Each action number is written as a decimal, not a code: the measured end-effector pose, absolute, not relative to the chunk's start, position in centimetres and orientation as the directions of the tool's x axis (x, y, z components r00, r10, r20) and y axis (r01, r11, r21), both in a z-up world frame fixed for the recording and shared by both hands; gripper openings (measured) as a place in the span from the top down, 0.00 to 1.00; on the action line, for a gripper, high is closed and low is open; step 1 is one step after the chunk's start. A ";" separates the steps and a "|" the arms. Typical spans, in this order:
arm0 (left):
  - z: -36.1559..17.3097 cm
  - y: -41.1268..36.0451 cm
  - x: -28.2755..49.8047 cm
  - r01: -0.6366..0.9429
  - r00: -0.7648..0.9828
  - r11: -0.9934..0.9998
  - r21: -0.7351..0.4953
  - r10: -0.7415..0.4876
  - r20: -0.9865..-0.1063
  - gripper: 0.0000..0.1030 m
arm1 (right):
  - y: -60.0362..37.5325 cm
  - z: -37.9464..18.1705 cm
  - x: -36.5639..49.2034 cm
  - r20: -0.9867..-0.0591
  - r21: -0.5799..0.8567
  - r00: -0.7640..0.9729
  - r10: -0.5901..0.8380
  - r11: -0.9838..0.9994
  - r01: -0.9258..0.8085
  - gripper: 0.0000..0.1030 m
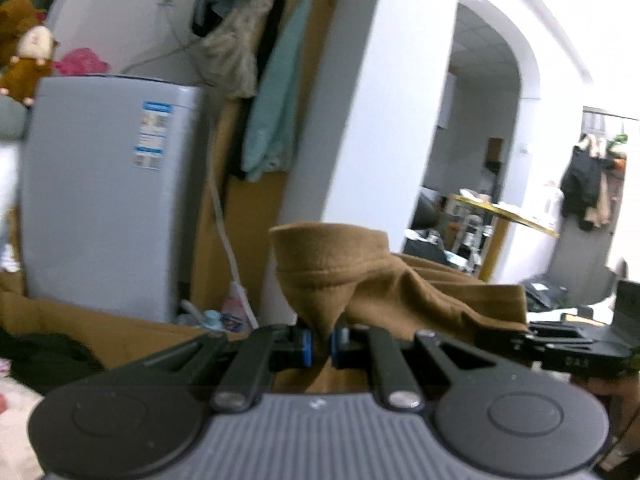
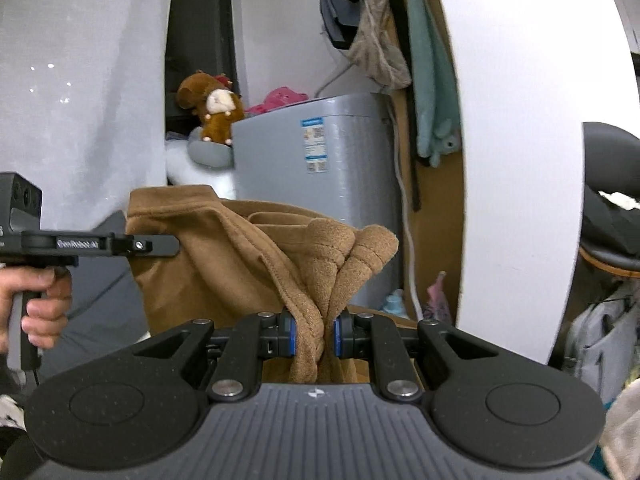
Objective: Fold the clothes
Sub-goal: 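Lift the held shirt end with both grippers and fold it over, then carry the folded shirt with both grippers toward the bed's end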
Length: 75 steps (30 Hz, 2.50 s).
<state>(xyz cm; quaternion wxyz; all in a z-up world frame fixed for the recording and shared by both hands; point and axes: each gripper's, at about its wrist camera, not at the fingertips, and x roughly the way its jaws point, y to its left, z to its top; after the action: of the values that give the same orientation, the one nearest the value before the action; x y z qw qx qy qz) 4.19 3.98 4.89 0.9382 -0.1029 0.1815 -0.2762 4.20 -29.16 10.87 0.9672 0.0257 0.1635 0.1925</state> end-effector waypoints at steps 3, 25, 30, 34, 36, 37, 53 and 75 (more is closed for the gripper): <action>4.6 2.8 4.4 0.519 0.758 0.802 -0.295 -0.591 -0.276 0.92 | -31.0 10.5 3.9 -0.309 0.117 0.879 0.362 0.932 -0.343 0.83; 0.1 -4.3 7.5 0.691 0.582 0.631 -0.353 -0.775 -0.246 0.91 | -37.9 8.4 0.8 -0.321 0.068 0.926 0.199 0.980 -0.188 0.83; -0.7 -4.9 7.9 0.702 0.563 0.612 -0.365 -0.790 -0.242 0.92 | -38.6 8.1 0.8 -0.337 0.054 0.926 0.169 0.986 -0.160 0.83; -1.4 -5.5 8.2 0.710 0.548 0.597 -0.375 -0.802 -0.239 0.91 | -39.1 7.7 0.8 -0.348 0.045 0.926 0.149 0.989 -0.142 0.83; -1.7 -5.7 8.4 0.713 0.540 0.589 -0.379 -0.807 -0.238 0.92 | -39.4 7.4 0.8 -0.353 0.042 0.925 0.141 0.990 -0.135 0.83; -1.9 -6.0 8.6 0.716 0.534 0.585 -0.381 -0.810 -0.241 0.92 | -39.6 7.3 0.9 -0.356 0.041 0.924 0.137 0.991 -0.131 0.83; -5.5 -10.2 11.4 0.743 0.440 0.525 -0.417 -0.851 -0.287 0.92 | -43.8 3.8 3.8 -0.415 0.028 0.908 0.059 0.998 -0.052 0.83; -13.7 -14.1 19.7 0.682 0.442 0.574 -0.453 -0.817 -0.370 0.91 | -47.1 -3.3 13.4 -0.516 0.020 0.856 0.012 1.000 -0.002 0.83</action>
<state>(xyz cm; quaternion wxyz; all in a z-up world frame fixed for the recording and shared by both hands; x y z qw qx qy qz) 19.69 -14.09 -13.70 0.8406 -0.1190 0.2833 -0.4460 13.38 -47.08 -3.34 0.9634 0.0092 0.2680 0.0038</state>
